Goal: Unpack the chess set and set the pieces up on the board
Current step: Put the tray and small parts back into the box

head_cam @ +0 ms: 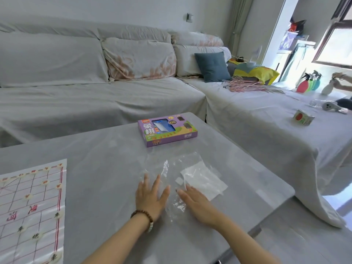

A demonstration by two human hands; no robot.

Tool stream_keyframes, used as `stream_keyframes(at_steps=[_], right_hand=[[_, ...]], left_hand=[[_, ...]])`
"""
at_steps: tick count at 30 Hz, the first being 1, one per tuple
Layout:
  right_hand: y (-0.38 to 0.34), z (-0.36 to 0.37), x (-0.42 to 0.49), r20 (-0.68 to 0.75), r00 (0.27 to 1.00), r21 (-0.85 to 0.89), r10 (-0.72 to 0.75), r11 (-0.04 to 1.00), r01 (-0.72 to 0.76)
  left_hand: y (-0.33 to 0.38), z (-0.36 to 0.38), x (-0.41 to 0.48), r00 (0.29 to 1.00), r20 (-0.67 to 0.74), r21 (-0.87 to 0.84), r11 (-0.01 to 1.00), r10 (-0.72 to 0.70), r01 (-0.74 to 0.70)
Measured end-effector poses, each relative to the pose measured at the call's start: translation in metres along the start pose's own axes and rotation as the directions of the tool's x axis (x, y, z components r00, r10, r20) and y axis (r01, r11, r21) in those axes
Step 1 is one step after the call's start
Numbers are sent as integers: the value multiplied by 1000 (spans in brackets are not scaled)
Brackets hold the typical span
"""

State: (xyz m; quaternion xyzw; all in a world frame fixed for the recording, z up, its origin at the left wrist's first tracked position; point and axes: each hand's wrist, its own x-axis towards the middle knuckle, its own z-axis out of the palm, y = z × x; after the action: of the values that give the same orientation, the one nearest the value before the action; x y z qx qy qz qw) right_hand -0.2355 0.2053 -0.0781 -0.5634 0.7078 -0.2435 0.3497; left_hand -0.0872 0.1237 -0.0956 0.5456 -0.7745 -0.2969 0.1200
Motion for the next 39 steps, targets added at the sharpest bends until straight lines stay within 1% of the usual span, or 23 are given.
stream_keyframes(at_steps=[2,4,5,7,10,13,16,17,19,20,21,22,23,24,26,28,30,32,34,35,37,38,39], right_hand=[[-2,-3,-7,-215,976,159,-19,986,54],[8,-22,-3,-496,867,41,42,999,-25],[16,-32,-1,-551,830,-27,87,992,-122],[28,-46,1,-502,828,-28,249,952,-304],[35,-46,6,-418,849,-32,324,928,-370],[29,-29,16,-402,887,14,229,970,-244],[6,-3,22,-308,942,255,133,965,-53],[-5,4,20,-291,950,352,109,936,1],[-31,11,14,-276,960,495,46,863,101],[-44,14,8,-256,967,535,16,835,128],[-55,17,3,-217,976,575,-9,807,135],[-64,22,-1,-158,987,620,-28,775,121],[-73,27,-8,-94,994,661,-49,744,99],[-79,32,-11,-64,996,671,-67,736,92],[-90,36,-17,-93,992,583,-87,802,125],[-100,38,-23,-275,957,465,-96,857,220],[-112,45,-34,-357,933,513,-36,828,228],[-130,64,-47,-175,985,733,6,668,126],[-153,89,-58,-4,997,909,-71,415,34],[-167,99,-60,11,993,946,-118,322,28],[-203,108,-68,3,985,967,-171,250,40],[-222,113,-71,-6,984,969,-179,241,49],[-241,118,-72,-25,982,968,-185,242,70]], left_hand=[[-10,-2,-8,998,57,162,987,-12,3],[-15,0,-12,997,74,260,965,-12,-8],[-15,2,-14,998,69,293,956,-4,-16],[-13,7,-16,1000,22,329,944,18,-24],[-13,13,-17,999,-43,325,946,24,-9],[-13,12,-19,999,-41,304,952,25,-12],[-8,5,-18,1000,-9,228,974,-3,5],[-7,2,-14,1000,6,148,989,-10,9],[-5,-10,-8,995,103,-243,969,-10,35],[-4,-15,-5,984,177,-530,840,-23,114],[-2,-20,-5,965,262,-746,630,-19,215],[5,-27,-9,953,300,-853,438,-29,282],[13,-33,-12,955,289,-904,309,-69,296],[17,-38,-14,956,255,-929,238,-143,284],[20,-49,-18,937,136,-962,184,-320,202],[11,-66,-21,913,1,-990,132,-408,59],[0,-90,-28,866,-70,-997,63,-495,-44],[-6,-115,-43,826,-200,-979,77,-528,-187],[-10,-137,-65,785,-382,-923,253,-489,-291],[-14,-146,-78,763,-478,-862,400,-435,-312],[-27,-162,-105,770,-570,-726,614,-288,-308],[-38,-167,-117,794,-559,-696,654,-237,-295],[-48,-173,-131,827,-524,-703,652,-205,-284]])
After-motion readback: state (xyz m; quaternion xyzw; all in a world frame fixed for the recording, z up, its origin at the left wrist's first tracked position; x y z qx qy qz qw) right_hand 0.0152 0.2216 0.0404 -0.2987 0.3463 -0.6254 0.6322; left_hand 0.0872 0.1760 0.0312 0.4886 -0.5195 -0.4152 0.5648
